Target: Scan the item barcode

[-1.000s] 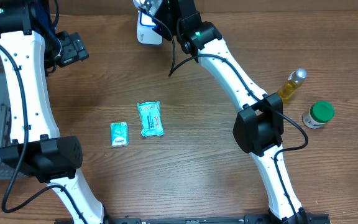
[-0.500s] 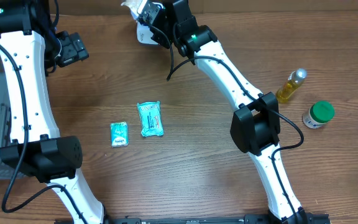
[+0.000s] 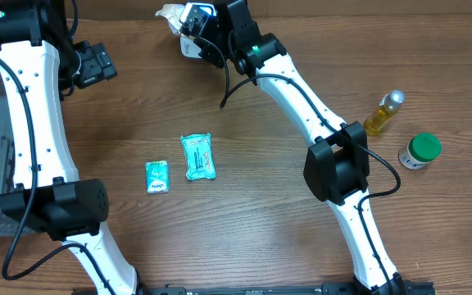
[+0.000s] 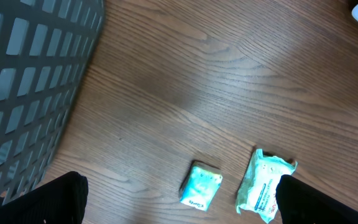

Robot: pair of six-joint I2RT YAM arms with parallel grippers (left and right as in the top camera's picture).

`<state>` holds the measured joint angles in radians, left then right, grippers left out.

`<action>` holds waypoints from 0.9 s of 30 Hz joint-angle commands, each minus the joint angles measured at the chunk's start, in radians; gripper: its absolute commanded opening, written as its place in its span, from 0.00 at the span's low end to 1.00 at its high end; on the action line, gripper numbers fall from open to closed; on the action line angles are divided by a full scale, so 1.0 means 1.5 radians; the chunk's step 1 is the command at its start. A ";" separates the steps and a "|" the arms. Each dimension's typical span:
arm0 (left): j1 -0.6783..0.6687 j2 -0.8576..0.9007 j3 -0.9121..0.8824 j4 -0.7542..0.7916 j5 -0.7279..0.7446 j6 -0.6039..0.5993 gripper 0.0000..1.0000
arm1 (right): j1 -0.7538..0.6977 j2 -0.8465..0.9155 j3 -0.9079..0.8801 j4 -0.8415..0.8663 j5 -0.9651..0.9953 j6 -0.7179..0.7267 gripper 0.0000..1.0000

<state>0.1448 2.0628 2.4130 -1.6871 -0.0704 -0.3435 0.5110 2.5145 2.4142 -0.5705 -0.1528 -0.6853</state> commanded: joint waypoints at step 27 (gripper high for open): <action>-0.001 -0.015 -0.003 -0.002 0.006 0.005 0.99 | -0.007 -0.042 0.019 -0.009 0.004 0.021 0.11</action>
<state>0.1448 2.0628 2.4130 -1.6871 -0.0704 -0.3435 0.5091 2.5141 2.4142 -0.5919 -0.1516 -0.6827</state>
